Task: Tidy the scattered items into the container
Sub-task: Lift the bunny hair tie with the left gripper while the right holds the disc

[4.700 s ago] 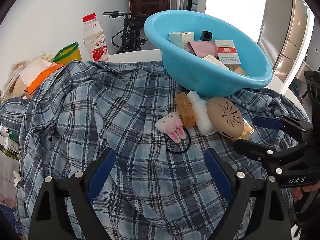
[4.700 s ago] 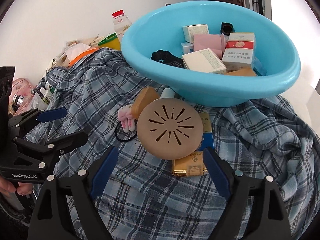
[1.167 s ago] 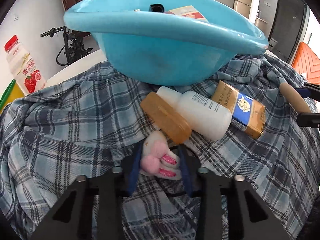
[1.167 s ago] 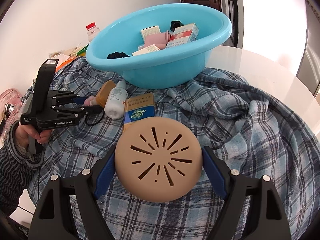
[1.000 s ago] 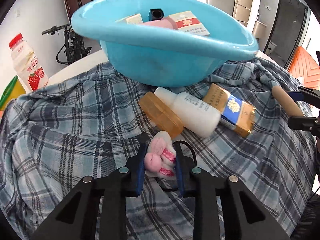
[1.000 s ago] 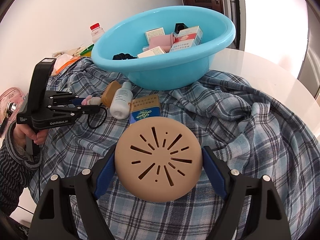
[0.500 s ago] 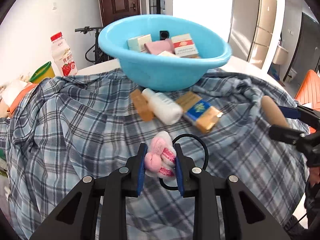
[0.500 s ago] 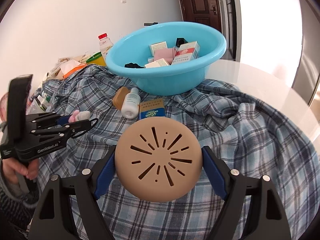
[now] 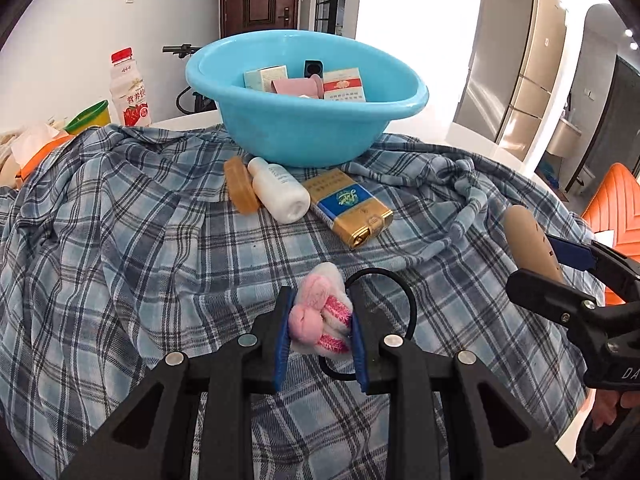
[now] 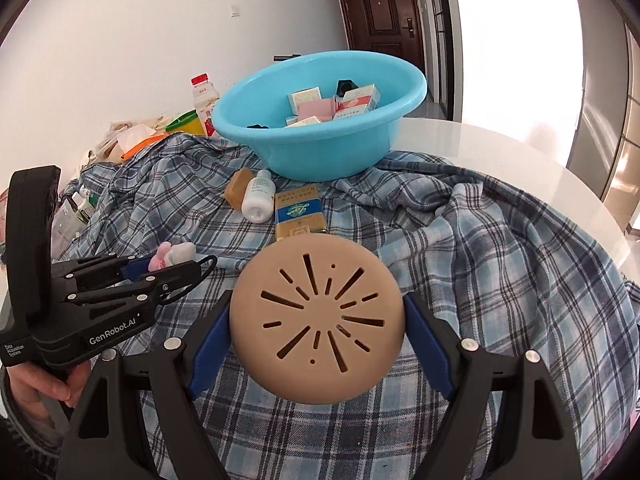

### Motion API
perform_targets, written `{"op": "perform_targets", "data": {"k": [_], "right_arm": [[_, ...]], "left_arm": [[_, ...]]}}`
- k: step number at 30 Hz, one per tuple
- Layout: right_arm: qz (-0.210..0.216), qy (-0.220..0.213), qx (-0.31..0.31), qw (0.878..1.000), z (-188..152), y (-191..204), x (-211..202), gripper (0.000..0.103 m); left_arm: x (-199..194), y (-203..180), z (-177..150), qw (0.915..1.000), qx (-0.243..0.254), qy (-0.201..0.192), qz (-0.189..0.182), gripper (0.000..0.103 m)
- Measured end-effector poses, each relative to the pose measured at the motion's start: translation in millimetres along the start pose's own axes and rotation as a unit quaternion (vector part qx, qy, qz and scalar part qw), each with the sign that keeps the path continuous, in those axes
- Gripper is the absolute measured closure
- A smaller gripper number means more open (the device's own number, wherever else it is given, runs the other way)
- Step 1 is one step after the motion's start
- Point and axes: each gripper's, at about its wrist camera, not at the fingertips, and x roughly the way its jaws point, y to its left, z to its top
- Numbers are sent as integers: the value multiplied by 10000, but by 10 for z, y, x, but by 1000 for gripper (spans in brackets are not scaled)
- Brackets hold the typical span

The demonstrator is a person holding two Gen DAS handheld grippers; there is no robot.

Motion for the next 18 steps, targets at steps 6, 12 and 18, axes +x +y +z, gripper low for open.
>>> {"op": "perform_targets", "data": {"k": [6,12,18], "right_arm": [[10,8,2,10000,-6,1,11,23],[18,10,-27,10000,11,17,26,23],[33,-71,-110,9999,131,17,2,23]], "left_arm": [[-21,84,10,9999,-132,-30,14,75],[-21,97,23,9999,-126,10,26,75],[-35,111,124,9999,-125,-11,33,75]]}}
